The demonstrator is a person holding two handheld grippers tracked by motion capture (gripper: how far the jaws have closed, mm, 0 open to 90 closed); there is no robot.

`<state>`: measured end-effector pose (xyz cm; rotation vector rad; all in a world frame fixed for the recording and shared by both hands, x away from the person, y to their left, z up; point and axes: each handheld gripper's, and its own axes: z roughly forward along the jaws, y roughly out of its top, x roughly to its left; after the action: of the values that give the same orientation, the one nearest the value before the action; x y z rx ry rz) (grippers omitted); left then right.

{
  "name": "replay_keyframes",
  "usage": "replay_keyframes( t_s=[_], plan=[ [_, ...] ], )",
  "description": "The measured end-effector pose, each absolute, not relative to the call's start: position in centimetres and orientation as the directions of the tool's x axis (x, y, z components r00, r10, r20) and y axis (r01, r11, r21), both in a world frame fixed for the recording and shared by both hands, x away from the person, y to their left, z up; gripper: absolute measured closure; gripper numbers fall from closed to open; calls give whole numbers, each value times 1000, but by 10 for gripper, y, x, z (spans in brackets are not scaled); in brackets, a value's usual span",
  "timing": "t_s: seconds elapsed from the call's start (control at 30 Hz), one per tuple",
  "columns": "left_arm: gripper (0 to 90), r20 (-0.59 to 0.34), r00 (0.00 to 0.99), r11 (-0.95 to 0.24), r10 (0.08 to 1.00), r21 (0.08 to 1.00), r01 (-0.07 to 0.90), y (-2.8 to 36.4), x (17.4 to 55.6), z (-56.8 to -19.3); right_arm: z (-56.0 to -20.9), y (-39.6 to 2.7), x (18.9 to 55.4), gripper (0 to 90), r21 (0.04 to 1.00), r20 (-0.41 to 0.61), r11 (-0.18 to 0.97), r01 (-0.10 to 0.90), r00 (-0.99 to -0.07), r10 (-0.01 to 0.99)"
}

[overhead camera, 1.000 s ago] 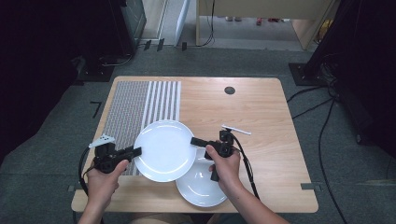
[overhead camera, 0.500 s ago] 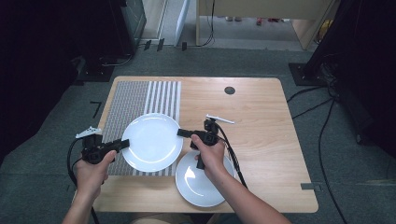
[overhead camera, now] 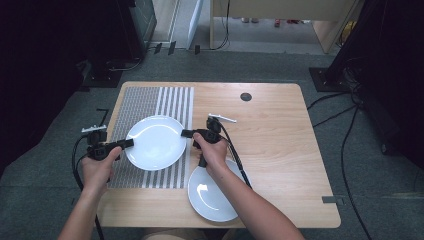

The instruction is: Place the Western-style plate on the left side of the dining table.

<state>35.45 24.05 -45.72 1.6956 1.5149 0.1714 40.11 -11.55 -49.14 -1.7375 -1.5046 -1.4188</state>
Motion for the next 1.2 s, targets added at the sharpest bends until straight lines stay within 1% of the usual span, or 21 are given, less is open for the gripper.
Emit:
replay_keyframes(
  t_s=[0.1,0.17,0.27,0.43,0.53,0.7,0.83,0.97,1.07,1.2],
  plan=[
    [695,-410,230,97,883,637,765,244,366,-462,-497,-109,411,888,265,884,-324,908,-94,459],
    [696,-411,213,109,887,632,767,246,374,-464,-503,-103,419,888,227,891,-340,913,-53,452],
    [691,-395,199,112,897,638,762,247,383,-467,-506,-98,423,887,225,890,-354,908,-43,455],
    [693,-400,166,130,901,617,776,251,402,-475,-516,-89,440,887,199,887,-385,901,2,462],
    [699,-416,131,165,900,603,781,254,414,-480,-519,-85,446,887,190,888,-392,900,13,460],
    [713,-420,100,197,902,607,769,253,430,-481,-525,-79,457,885,198,880,-419,886,27,475],
    [704,-390,100,173,915,606,776,244,438,-480,-527,-81,464,881,201,873,-454,868,52,485],
    [700,-394,79,184,916,585,790,244,445,-486,-529,-80,468,880,220,863,-453,864,45,503],
    [694,-396,62,195,916,576,794,243,447,-491,-529,-77,468,877,261,844,-455,851,27,535],
    [693,-393,63,193,918,578,793,243,447,-493,-532,-76,469,874,263,838,-456,850,33,545]
  ],
)
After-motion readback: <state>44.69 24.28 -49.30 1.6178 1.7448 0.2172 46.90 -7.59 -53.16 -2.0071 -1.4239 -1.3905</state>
